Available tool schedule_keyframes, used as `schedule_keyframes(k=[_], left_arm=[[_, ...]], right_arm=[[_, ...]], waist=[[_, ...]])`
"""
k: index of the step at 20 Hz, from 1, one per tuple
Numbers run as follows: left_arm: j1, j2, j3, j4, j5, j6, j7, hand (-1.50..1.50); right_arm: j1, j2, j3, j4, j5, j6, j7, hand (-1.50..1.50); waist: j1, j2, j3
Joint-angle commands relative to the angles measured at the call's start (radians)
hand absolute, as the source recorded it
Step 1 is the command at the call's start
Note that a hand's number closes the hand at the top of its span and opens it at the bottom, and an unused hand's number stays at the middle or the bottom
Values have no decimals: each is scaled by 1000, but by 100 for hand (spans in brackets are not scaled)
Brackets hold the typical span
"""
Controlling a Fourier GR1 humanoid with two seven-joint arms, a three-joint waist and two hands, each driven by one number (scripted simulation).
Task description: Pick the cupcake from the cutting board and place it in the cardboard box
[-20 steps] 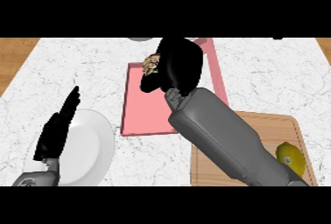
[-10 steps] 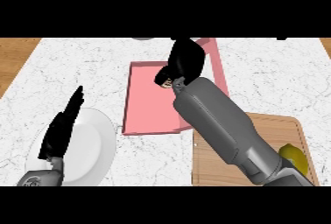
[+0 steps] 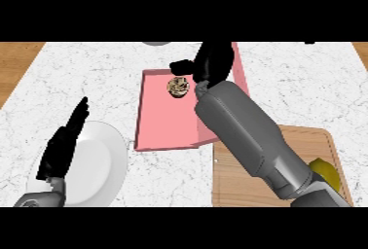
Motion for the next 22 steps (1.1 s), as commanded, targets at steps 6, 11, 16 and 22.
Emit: schedule_keyframes(k=[6, 11, 16, 22], left_arm=[[45, 21, 61, 17, 22, 10, -19, 0], [98, 5, 48, -23, 15, 17, -6, 0], [136, 10, 62, -30, 7, 30, -34, 0], [79, 6, 69, -38, 12, 32, 14, 0]], right_arm=[[48, 5, -101, -137, 30, -318, 1, -150], [271, -43, -137, -324, 105, -351, 17, -150], [525, -117, -118, -667, 133, -286, 4, -150], [873, -281, -61, -1110, 72, -146, 10, -150]], waist=[[-69, -19, 0], [-108, -32, 0], [-135, -40, 0], [-123, -28, 0]])
